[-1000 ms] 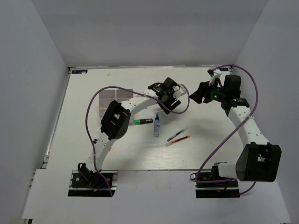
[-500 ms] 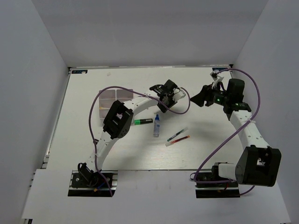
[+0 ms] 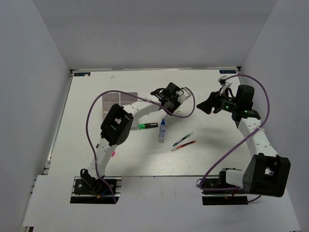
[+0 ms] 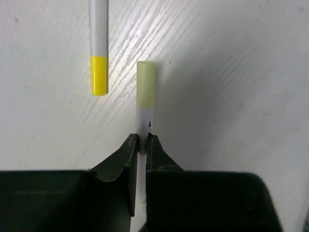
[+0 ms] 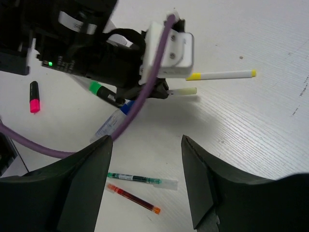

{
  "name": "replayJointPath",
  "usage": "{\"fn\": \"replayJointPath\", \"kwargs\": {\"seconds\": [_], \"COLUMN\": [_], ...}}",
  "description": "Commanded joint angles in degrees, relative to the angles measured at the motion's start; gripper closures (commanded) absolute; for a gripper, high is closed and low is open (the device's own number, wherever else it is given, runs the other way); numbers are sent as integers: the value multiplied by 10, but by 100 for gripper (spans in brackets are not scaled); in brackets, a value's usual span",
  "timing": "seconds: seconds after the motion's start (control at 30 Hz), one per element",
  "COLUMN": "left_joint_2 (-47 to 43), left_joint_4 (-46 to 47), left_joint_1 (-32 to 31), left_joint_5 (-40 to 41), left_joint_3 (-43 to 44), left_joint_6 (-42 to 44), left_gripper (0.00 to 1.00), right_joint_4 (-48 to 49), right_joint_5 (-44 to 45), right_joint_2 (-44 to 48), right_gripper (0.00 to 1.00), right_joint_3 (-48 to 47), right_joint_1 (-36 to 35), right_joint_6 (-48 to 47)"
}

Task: Sort the stationery into containers
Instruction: Pick up the pen from the center of the board, then place the pen in the storage box.

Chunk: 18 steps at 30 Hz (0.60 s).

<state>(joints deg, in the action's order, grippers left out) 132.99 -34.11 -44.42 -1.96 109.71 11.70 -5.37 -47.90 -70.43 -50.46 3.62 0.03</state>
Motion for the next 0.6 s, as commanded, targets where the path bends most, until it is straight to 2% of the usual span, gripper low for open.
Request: {"fn": "replayJointPath", "kwargs": {"seconds": [0.0,0.07,0.1,0.17,0.23,0.27,0.3,0.33,0.37,0.4,0.43,0.5,0.57], "left_joint_2": [-138,-181,-204,-285,-343,-397,-423,-448,-499,-524,-547,-591,-645], "left_joint_4": [112,148,193,269,321,344,382,400,440,440,476,503,540], "left_joint_1": [2,7,7,13,13,13,13,13,13,13,13,25,31], "left_joint_5": [-38,-44,-44,1,40,55,73,118,182,183,258,326,405], "left_joint_3": [-47,-87,-138,-229,-293,-353,-381,-409,-465,-492,-519,-587,-644], "left_joint_6": [-41,-68,-79,-112,-132,-143,-159,-170,-187,-187,-196,-213,-218], "left_gripper": [100,100,100,100,100,100,100,100,100,100,100,100,100], "right_joint_4": [23,24,26,32,38,39,45,46,47,46,47,46,46], "right_joint_5": [-15,-18,-20,-25,-36,-41,-49,-58,-67,-70,-74,-93,-102], "right_joint_2": [12,9,9,10,11,10,8,7,8,4,2,-2,-7], "right_gripper": [35,35,35,36,42,46,56,61,73,79,84,91,93], "right_joint_3": [3,4,4,10,14,16,19,19,22,22,23,19,19], "right_joint_1": [6,9,9,10,10,11,10,10,11,12,11,11,10], "right_joint_6": [-19,-20,-20,-18,-17,-16,-16,-16,-16,-16,-16,-16,-15]}}
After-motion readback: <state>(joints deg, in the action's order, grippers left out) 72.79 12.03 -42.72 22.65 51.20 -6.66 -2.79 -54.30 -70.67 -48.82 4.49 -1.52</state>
